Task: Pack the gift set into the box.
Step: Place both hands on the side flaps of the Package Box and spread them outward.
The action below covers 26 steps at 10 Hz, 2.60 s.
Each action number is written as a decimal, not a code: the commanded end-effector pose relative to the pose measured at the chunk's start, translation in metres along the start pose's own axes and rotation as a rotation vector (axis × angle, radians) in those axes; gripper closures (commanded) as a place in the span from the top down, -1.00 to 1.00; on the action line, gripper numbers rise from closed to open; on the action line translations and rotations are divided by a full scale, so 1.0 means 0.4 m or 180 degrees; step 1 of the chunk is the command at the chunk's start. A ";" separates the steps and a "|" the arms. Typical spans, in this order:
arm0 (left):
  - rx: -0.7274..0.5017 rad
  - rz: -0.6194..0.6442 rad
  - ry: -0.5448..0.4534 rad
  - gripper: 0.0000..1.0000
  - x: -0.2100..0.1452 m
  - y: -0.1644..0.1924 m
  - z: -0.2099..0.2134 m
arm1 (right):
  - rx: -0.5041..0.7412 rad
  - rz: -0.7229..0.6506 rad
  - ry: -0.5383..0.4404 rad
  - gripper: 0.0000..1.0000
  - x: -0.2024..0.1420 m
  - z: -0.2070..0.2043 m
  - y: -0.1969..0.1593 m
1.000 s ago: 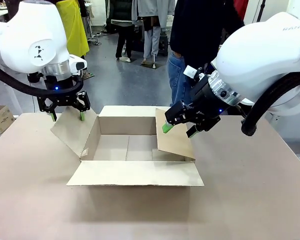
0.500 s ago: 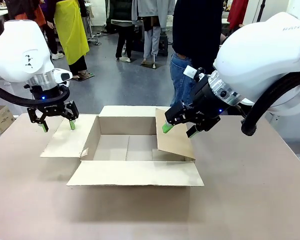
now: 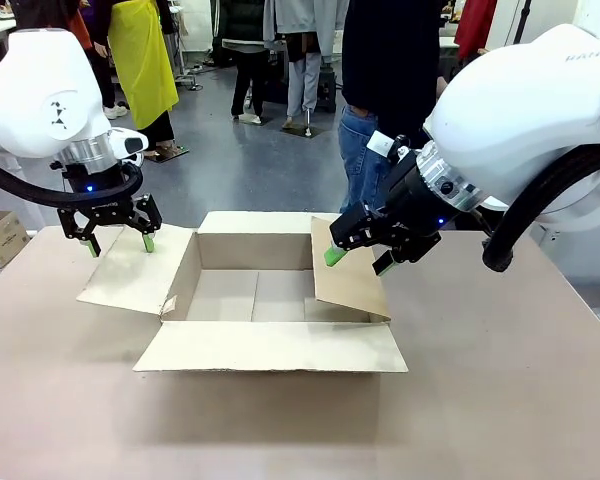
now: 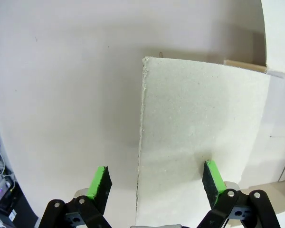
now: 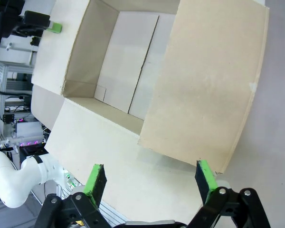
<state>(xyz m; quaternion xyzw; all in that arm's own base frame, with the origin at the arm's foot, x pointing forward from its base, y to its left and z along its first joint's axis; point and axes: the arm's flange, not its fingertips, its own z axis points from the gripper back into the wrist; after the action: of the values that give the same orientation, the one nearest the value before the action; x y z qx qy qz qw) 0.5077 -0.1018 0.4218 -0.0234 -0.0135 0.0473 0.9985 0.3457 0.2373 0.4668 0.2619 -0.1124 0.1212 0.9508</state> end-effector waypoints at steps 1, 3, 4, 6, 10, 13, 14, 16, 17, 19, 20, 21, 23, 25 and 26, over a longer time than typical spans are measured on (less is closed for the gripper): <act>0.0045 0.0048 -0.0041 1.00 -0.003 -0.001 0.001 | 0.0000 0.0000 0.0000 1.00 0.000 0.000 0.000; 0.0045 0.0048 -0.0041 1.00 -0.003 -0.001 0.001 | -0.0822 0.0113 0.0112 1.00 0.053 -0.106 0.117; 0.0045 0.0048 -0.0041 1.00 -0.003 -0.001 0.001 | -0.1405 0.0119 0.0016 1.00 0.068 -0.172 0.158; 0.0045 0.0048 -0.0041 1.00 -0.003 -0.001 0.001 | -0.1179 0.0137 -0.0965 1.00 0.005 -0.005 0.115; 0.0045 0.0048 -0.0041 1.00 -0.003 -0.001 0.001 | -0.1635 0.0235 -0.0063 1.00 0.099 -0.114 0.216; 0.0045 0.0048 -0.0041 1.00 -0.003 -0.001 0.001 | -0.1781 0.0032 0.0329 1.00 0.246 -0.153 0.265; 0.0045 0.0048 -0.0041 1.00 -0.003 -0.001 0.001 | -0.1833 -0.0140 0.0357 1.00 0.280 -0.191 0.264; 0.0045 0.0048 -0.0041 1.00 -0.003 -0.001 0.001 | -0.2110 -0.0476 0.0198 1.00 0.305 -0.290 0.241; 0.0045 0.0048 -0.0041 1.00 -0.003 -0.001 0.001 | -0.2255 -0.0528 0.0200 1.00 0.301 -0.324 0.232; 0.0045 0.0048 -0.0041 1.00 -0.003 -0.001 0.001 | -0.2544 -0.0648 0.0266 1.00 0.284 -0.365 0.208; 0.0045 0.0048 -0.0041 1.00 -0.003 -0.001 0.001 | -0.2738 -0.0693 0.0182 1.00 0.273 -0.368 0.194; 0.0045 0.0048 -0.0041 1.00 -0.003 -0.001 0.001 | -0.2832 -0.0707 0.0050 1.00 0.265 -0.361 0.186; 0.0045 0.0048 -0.0041 1.00 -0.003 -0.001 0.001 | -0.3131 -0.0721 -0.0013 1.00 0.259 -0.366 0.171; 0.0045 0.0048 -0.0041 1.00 -0.003 -0.001 0.001 | -0.3144 -0.0711 -0.0203 1.00 0.259 -0.328 0.157; 0.0045 0.0048 -0.0041 1.00 -0.003 -0.001 0.001 | -0.3146 -0.0714 -0.0264 1.00 0.260 -0.300 0.165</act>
<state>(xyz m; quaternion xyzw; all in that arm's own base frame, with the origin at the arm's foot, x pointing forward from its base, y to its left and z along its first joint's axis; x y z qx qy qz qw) 0.5078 -0.1019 0.4205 -0.0232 -0.0128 0.0478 0.9985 0.4496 0.3777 0.4151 -0.1963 -0.1387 -0.0401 0.9699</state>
